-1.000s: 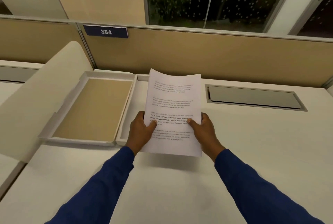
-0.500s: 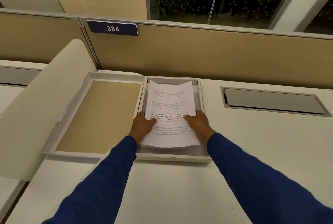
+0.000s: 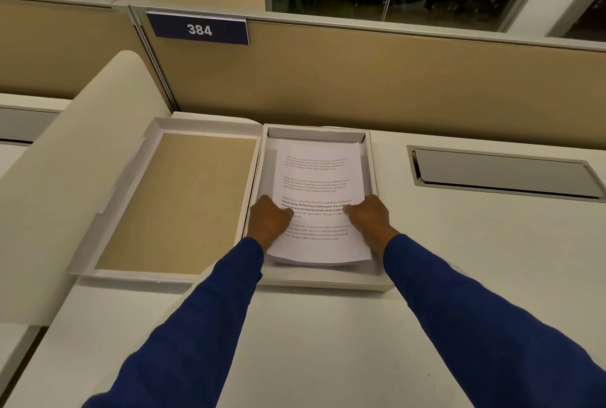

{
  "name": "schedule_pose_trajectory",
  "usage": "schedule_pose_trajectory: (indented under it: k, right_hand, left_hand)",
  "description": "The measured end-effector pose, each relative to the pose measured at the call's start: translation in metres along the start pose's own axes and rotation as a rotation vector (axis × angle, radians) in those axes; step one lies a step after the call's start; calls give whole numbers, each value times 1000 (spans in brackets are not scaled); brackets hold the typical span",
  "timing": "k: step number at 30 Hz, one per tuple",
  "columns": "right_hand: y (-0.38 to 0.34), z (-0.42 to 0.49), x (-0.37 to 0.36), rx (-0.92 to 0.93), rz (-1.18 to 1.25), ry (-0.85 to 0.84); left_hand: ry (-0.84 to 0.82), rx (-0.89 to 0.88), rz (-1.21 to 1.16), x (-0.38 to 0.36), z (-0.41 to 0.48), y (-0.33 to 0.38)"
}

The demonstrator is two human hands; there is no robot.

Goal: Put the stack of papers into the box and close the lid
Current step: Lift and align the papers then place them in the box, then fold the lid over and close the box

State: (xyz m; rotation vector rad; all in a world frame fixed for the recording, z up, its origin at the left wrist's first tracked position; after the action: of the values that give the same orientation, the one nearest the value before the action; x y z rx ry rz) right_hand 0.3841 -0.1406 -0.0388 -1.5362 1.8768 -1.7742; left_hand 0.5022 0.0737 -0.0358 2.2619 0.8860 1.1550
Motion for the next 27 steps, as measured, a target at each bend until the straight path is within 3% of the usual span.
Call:
schedule_pose_trajectory:
  k: [5, 10, 13, 16, 21, 27]
  right_hand:
    - [-16, -10, 5, 48, -98, -10]
    - [-37, -34, 19, 305, -250, 69]
    - [-31, -47, 33, 350, -364, 180]
    - [-3, -53, 40, 270, -408, 196]
    - [38, -65, 30, 193, -440, 113]
    - [46, -78, 27, 233, -470, 119]
  left_hand:
    - [57, -24, 55, 7, -14, 0]
    - [152, -184, 30, 17, -44, -5]
    - [310, -264, -105, 43, -62, -23]
    - [518, -258, -221, 79, -77, -59]
    - [791, 47, -232, 124, -89, -140]
    - [656, 431, -459, 126, -80, -191]
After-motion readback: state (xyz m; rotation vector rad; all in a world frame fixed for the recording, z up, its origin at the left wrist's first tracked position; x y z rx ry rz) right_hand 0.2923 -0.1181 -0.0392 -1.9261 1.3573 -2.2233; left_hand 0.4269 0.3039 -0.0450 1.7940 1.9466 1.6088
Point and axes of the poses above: each hand's wrist, its own z-axis towards the middle knuckle, its own x-axis out of the back of the hand, y = z × x, the point moved 8 cm from there along z, towards the middle knuckle, and after that the axes turned 12 degrees about x, right-handed, at the moved point
